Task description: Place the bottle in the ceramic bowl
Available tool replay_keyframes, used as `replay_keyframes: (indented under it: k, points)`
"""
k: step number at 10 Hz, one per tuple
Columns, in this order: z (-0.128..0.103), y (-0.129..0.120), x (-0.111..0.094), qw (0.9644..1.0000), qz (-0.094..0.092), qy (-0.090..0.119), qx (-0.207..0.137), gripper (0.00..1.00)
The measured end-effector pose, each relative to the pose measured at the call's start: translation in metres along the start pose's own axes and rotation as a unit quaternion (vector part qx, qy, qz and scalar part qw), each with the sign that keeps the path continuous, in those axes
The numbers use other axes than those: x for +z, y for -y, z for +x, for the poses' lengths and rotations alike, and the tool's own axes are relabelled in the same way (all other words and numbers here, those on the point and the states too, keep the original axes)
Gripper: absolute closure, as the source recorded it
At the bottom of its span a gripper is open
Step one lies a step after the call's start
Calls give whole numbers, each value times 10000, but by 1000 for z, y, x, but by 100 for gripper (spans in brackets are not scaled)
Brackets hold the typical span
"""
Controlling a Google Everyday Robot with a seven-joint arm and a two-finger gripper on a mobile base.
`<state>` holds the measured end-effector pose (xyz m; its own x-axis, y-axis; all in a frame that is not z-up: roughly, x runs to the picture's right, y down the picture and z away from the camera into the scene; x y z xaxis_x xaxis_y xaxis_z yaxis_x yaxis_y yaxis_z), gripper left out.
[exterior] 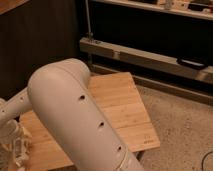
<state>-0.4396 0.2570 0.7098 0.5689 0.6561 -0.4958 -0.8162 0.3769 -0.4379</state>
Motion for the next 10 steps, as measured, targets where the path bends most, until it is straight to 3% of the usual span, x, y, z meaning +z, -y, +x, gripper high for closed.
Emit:
replay_keyframes:
  k: [5,10]
  points:
    - [-3,-19,5,9999,-77,-58,-64,35]
    - [-1,-31,21,9997,94,-189,-87,35]
